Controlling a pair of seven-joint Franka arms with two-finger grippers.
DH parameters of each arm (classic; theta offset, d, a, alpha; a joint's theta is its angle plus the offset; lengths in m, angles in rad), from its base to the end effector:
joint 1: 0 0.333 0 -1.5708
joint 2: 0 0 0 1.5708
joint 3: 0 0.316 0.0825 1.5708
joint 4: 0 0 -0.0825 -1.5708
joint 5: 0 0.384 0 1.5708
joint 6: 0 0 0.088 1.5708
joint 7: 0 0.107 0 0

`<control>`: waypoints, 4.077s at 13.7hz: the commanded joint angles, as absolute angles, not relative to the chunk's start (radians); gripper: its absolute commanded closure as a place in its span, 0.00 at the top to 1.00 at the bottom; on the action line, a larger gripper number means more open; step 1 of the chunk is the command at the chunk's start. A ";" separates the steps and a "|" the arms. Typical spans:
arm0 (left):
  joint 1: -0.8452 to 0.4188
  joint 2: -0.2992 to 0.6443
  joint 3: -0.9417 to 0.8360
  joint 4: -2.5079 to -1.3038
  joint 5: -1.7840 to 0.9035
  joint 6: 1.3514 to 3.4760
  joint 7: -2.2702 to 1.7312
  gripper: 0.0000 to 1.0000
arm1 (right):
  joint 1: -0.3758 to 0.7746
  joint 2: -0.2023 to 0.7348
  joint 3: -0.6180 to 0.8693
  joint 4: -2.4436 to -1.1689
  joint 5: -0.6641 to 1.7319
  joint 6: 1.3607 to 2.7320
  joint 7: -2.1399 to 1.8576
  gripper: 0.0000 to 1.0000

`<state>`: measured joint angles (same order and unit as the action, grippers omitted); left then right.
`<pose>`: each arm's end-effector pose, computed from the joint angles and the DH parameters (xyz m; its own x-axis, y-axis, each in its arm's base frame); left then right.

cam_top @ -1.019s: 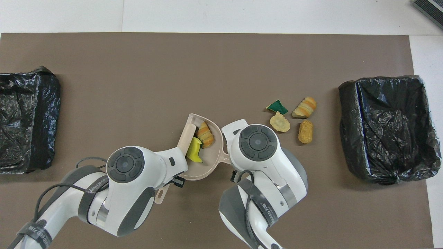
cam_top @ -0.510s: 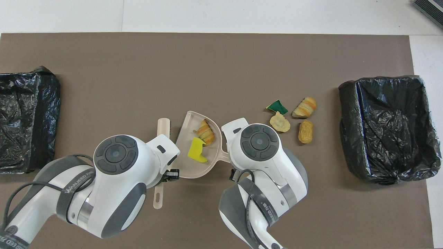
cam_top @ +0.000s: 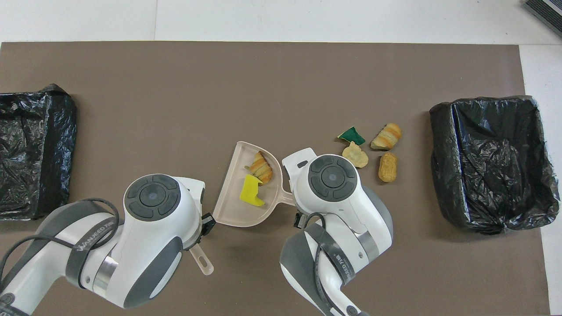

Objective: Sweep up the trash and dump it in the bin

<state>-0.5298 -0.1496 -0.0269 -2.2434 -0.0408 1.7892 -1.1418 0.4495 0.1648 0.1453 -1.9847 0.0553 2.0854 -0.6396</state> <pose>0.3888 -0.2463 0.4090 0.8033 0.5755 -0.1533 0.5291 -0.8078 -0.2599 0.4807 0.3259 0.3789 0.3578 0.9338 -0.0092 0.9293 -0.3570 -0.0942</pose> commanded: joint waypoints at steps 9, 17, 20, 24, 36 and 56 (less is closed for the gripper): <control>-0.447 -0.209 -0.026 -2.473 -0.126 2.022 -0.477 0.00 | 0.426 0.173 0.149 -1.967 0.074 2.097 -0.744 0.00; -0.488 -0.150 -0.032 -2.396 -0.199 2.109 -0.025 0.00 | 0.425 0.184 0.149 -1.954 0.075 2.105 -0.778 0.00; -0.472 -0.085 -0.028 -2.242 -0.199 1.967 -0.023 0.00 | 0.405 0.193 0.149 -1.957 0.077 2.111 -0.821 0.00; -0.506 -0.092 -0.041 -2.181 -0.251 1.874 -0.037 0.00 | 0.382 0.206 0.149 -1.963 0.077 2.112 -0.867 0.00; -0.620 -0.194 -0.074 -2.202 -0.265 1.798 -0.209 0.00 | 0.382 0.207 0.147 -1.973 0.066 2.112 -0.879 0.00; -0.563 -0.239 -0.060 -2.151 -0.261 1.809 -0.342 0.00 | 0.376 0.193 0.147 -1.996 0.069 2.103 -0.858 0.00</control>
<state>-0.6145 -0.2490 -0.0679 -2.1807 -0.2559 1.8082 -0.3466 0.3891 0.2063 0.1425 -1.9793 0.0554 2.1004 -0.8469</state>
